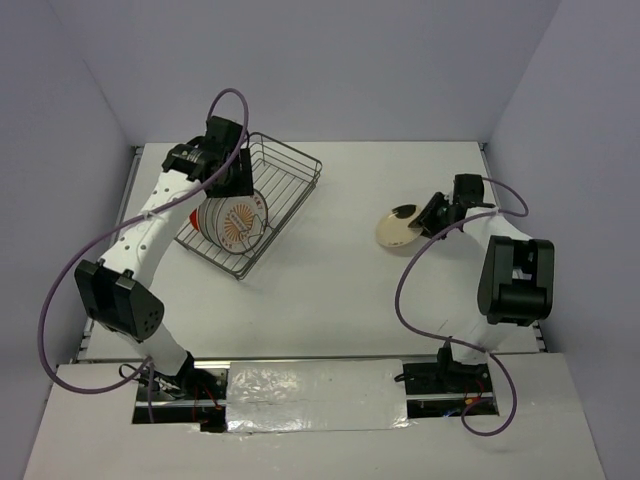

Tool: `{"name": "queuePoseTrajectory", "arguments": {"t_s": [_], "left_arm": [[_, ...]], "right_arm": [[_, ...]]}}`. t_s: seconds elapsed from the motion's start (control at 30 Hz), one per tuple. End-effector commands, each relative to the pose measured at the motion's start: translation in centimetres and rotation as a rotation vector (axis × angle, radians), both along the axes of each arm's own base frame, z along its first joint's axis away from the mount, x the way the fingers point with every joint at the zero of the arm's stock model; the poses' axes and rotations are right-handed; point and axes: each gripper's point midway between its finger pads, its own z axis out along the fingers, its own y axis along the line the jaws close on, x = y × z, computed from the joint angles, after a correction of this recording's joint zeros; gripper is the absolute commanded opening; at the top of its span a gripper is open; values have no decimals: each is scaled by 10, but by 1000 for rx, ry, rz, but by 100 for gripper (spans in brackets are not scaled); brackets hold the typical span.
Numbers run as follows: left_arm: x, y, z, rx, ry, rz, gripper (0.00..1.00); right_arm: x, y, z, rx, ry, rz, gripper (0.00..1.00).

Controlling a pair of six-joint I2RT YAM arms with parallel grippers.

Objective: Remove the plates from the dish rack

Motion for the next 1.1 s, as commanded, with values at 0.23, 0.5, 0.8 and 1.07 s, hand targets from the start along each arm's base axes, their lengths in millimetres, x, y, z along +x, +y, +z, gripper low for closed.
{"name": "queuePoseTrajectory", "arguments": {"t_s": [0.23, 0.5, 0.8, 1.07], "left_arm": [[8, 19, -35, 212, 64, -165, 72], [17, 25, -69, 225, 106, -188, 70], [15, 21, -88, 205, 138, -213, 26], [10, 31, -42, 254, 115, -161, 5]], "right_arm": [[-18, -5, -17, -31, 27, -37, 80], [-43, 9, 29, -49, -104, -20, 85], [-56, 13, 68, -52, -173, 8, 100], [-62, 19, 94, -43, -211, 43, 100]]}}
